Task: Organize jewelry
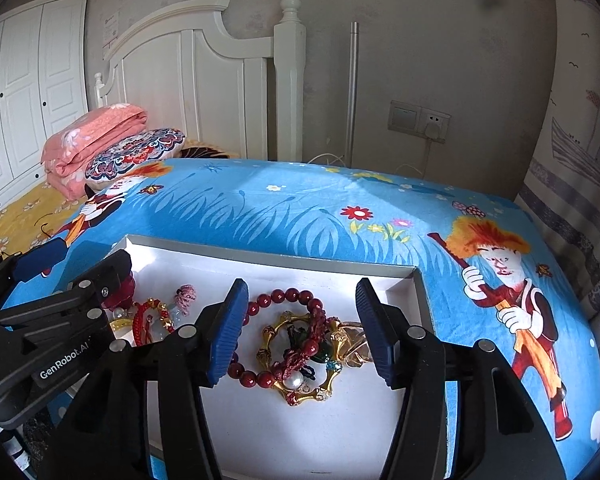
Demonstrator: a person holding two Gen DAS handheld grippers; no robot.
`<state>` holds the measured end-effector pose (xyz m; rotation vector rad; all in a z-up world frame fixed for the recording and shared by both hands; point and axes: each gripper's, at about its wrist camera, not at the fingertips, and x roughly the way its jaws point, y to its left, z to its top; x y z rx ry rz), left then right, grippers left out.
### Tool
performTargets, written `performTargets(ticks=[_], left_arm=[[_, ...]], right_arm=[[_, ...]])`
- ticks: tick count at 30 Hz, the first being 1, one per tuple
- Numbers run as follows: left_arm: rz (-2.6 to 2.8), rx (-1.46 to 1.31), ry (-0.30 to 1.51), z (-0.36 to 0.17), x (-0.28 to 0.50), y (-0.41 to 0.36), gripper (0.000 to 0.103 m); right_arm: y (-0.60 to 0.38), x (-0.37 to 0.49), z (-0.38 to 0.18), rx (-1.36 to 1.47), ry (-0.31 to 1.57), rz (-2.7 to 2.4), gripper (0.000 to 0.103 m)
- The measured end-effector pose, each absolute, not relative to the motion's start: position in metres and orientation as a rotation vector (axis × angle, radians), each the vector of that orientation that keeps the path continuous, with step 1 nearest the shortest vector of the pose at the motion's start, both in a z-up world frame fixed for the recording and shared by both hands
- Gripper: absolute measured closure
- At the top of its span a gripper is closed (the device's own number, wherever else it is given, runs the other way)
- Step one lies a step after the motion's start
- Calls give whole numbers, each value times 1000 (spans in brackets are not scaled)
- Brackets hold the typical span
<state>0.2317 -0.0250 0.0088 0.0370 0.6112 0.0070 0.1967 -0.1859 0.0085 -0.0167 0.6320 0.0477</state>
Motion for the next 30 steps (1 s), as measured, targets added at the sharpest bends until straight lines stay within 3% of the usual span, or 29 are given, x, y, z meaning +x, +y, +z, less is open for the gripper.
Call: performTargets(ticks=[2, 7, 12, 30], left_arm=[[10, 36, 597, 14, 229, -24, 18], [4, 39, 569, 28, 218, -24, 13], [-11, 27, 550, 43, 205, -22, 5], [-10, 3, 502, 60, 129, -17, 5]], right_arm=[[-187, 194, 11, -15, 629, 47, 40], [-193, 183, 21, -2, 618, 36, 32], [-201, 166, 38, -13, 592, 15, 19], [-221, 96, 54, 40, 560, -6, 19]])
